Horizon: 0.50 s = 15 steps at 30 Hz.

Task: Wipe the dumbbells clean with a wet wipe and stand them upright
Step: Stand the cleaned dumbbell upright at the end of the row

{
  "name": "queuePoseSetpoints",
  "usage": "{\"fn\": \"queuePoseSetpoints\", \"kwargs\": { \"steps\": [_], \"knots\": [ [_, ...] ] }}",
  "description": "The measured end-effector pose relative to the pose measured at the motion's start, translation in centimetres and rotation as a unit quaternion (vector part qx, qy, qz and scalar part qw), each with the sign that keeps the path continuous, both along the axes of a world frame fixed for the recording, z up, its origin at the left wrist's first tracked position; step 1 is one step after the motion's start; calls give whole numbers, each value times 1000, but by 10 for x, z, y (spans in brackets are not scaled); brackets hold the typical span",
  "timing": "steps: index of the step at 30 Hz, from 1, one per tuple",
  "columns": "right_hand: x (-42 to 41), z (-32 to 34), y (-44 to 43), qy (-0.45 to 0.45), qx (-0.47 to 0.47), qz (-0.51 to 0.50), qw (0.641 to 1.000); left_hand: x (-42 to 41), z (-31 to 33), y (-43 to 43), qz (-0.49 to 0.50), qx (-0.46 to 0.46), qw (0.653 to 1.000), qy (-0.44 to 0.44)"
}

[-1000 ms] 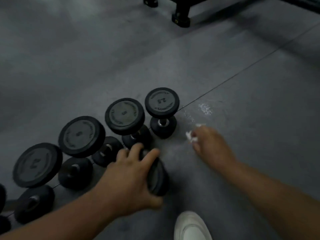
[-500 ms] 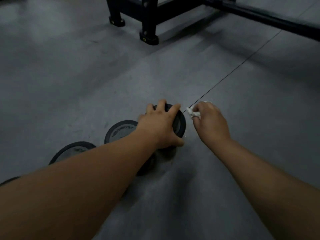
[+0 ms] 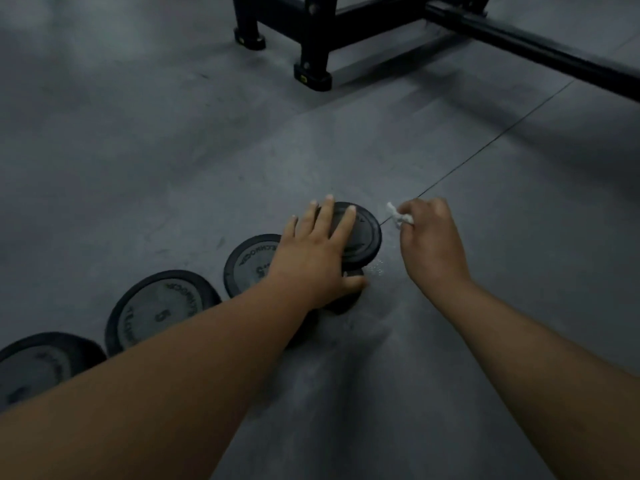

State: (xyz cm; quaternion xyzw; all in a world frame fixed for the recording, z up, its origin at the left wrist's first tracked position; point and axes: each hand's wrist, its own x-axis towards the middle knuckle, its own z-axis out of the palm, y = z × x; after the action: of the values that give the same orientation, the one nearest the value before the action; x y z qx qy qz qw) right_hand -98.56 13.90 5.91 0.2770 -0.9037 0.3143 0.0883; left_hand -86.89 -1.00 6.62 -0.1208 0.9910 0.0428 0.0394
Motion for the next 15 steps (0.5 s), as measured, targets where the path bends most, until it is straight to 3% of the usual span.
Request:
{"fn": "queuePoseSetpoints", "kwargs": {
  "steps": [3, 7, 15],
  "knots": [
    [21, 27, -16, 16, -24, 18, 999, 44, 33, -12, 42, -15, 997, 67],
    [84, 91, -67, 65, -85, 128, 986, 134, 113, -40, 136, -74, 979, 134],
    [258, 308, -116, 201, -182, 281, 921, 341, 317, -56, 270, -207, 901, 269]
  ]
}}
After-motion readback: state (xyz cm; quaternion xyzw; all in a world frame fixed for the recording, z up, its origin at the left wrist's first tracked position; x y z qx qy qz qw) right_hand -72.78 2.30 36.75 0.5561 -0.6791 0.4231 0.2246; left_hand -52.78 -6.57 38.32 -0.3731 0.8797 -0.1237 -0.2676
